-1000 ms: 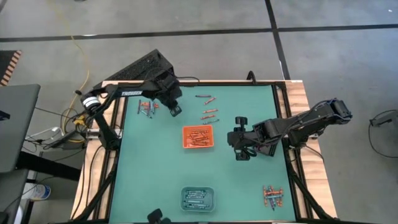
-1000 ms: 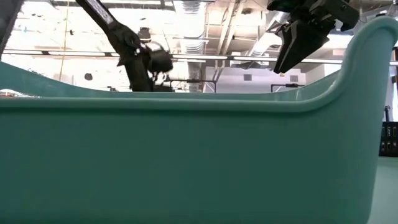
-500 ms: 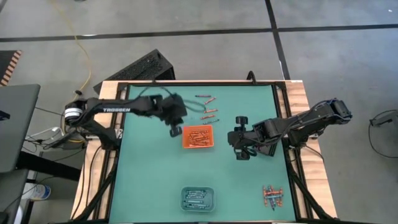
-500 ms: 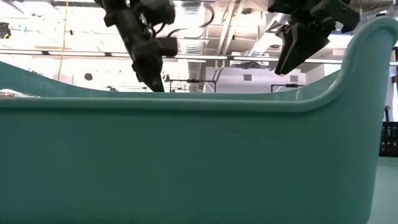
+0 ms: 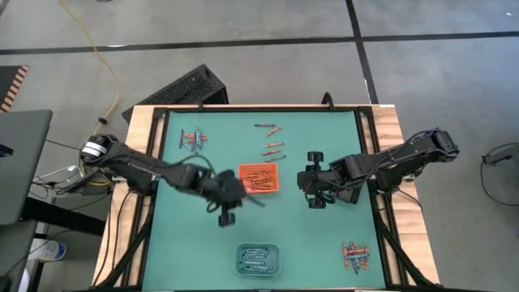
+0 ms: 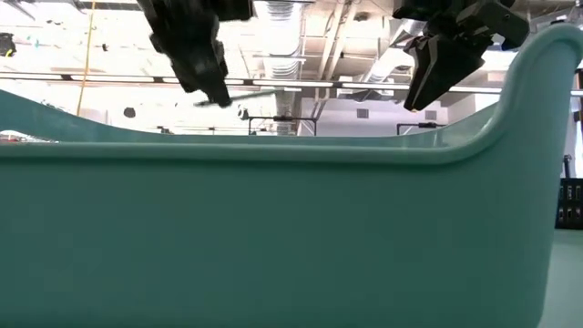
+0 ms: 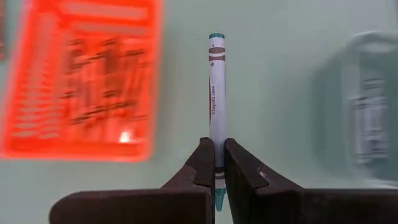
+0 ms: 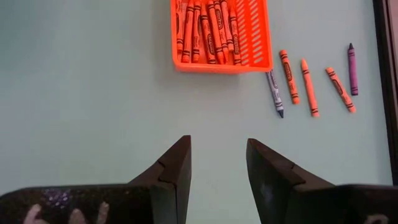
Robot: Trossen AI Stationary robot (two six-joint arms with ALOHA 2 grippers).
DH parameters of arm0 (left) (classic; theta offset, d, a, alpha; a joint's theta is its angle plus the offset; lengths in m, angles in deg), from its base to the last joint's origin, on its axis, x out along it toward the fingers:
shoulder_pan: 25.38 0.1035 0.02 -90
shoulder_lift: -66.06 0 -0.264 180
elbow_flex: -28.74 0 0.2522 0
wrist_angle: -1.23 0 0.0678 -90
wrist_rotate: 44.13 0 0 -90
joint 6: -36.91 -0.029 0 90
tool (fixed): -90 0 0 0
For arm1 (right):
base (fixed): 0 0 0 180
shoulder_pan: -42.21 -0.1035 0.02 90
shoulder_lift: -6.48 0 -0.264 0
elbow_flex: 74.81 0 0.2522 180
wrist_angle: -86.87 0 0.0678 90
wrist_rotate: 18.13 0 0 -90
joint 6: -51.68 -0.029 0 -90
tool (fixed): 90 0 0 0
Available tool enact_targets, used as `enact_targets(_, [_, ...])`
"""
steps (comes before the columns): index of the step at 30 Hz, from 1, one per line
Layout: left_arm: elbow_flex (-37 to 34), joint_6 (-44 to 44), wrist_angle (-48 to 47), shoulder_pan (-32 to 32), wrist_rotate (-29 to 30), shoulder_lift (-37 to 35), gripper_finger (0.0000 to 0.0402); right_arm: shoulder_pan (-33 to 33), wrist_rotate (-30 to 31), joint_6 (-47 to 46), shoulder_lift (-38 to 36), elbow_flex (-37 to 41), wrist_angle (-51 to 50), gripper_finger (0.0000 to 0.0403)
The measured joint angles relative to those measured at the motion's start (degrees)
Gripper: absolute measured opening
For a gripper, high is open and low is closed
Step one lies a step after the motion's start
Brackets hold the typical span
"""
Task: Sort crayons
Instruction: Put the blue crayon into the blue bin
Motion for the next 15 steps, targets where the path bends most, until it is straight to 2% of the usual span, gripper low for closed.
enact_targets(7, [0.13, 9.17, 10.72, -10.27, 1.75, 1.17, 0.0000, -0.04, 0.11, -0.04, 0.00, 0.00, 0.00, 0.0145])
enact_targets(15, [0.09, 15.80, 18.36, -16.88, 0.66, 8.64, 0.0000, -0.07, 0.02, -0.20, 0.00, 0.00, -0.20, 0.0145])
